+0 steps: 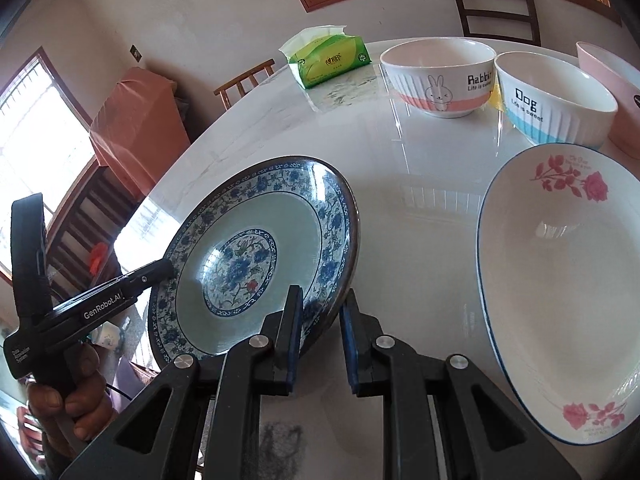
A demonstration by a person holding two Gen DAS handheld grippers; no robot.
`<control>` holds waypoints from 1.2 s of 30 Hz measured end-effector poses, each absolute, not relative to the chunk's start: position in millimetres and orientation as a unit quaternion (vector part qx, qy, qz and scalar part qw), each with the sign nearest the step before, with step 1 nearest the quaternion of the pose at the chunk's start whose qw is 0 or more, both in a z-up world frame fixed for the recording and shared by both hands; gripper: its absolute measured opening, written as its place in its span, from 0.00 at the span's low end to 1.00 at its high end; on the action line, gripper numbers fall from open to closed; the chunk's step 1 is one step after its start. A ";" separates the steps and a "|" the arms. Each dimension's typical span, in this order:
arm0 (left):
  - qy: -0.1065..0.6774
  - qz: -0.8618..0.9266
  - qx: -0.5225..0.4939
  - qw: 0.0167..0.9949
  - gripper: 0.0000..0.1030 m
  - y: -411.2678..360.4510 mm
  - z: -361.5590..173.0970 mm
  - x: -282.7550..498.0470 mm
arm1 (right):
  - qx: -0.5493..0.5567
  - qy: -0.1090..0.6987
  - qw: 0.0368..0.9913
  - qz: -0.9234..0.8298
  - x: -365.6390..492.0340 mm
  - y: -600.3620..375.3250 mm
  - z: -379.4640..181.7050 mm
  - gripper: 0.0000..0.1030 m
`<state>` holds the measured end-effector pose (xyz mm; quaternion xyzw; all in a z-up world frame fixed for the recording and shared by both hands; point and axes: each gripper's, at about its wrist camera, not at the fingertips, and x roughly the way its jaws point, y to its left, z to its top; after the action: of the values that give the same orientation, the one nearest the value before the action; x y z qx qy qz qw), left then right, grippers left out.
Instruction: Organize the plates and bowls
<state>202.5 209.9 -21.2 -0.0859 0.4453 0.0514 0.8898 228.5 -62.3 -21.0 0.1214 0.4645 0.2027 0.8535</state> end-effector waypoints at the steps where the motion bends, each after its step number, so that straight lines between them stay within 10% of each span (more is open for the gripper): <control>1: 0.441 0.053 -0.083 0.892 0.14 209.4 -21.7 201.3 | 0.124 0.466 0.852 0.204 229.6 -62.7 -22.0 0.18; 14: 0.374 0.011 -0.046 0.926 0.58 148.9 25.5 126.5 | 0.164 0.346 0.903 0.196 110.6 -185.5 41.2 0.42; 17: 0.423 -0.118 -0.062 0.896 0.58 93.5 21.7 116.2 | 0.174 0.335 0.917 0.132 69.1 -250.9 50.4 0.54; 36: 0.533 -0.276 -0.054 0.798 0.58 -111.8 -15.7 131.7 | 0.243 0.378 0.893 0.033 45.2 -435.8 10.4 0.52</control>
<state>131.7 -111.8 -15.7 -0.0538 0.5327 -0.2759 0.7983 45.2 -435.8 10.4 0.2430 0.3777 0.0332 0.8929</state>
